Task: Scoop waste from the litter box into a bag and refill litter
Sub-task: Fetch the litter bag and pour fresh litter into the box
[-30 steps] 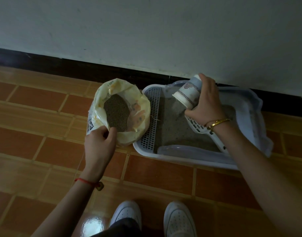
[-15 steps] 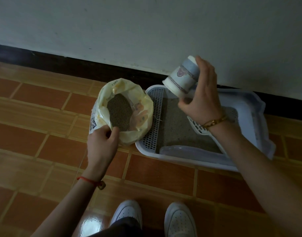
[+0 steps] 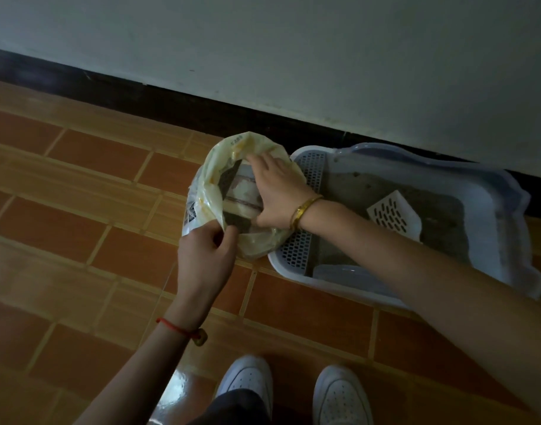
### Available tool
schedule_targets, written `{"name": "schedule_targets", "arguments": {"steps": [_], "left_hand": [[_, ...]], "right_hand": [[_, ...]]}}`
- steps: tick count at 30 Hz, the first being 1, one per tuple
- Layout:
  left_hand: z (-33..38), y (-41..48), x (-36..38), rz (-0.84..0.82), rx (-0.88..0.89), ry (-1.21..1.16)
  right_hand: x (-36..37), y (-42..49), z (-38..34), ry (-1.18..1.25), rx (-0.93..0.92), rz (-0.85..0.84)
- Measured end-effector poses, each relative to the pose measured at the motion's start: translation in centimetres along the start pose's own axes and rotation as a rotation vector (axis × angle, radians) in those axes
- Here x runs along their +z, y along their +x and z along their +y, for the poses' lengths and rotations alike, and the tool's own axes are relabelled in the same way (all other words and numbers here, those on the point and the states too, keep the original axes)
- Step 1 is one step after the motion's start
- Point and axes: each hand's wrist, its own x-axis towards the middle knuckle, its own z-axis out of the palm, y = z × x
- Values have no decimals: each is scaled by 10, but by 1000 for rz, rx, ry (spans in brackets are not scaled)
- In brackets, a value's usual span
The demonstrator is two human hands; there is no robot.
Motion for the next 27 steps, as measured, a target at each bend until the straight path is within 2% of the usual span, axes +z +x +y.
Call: {"name": "schedule_targets", "arguments": {"steps": [6, 13, 21, 27], "left_hand": [[5, -2, -1, -10, -24, -3], [8, -4, -2, -8, -9, 2], [5, -1, 1, -27, 5, -12], [5, -2, 0, -8, 9, -9]], "right_hand": [[37, 33, -8, -216, -36, -20], [48, 59, -6, -361, 14, -172], [64, 55, -6, -56, 104, -363], [60, 52, 2, 145, 211, -374]]}}
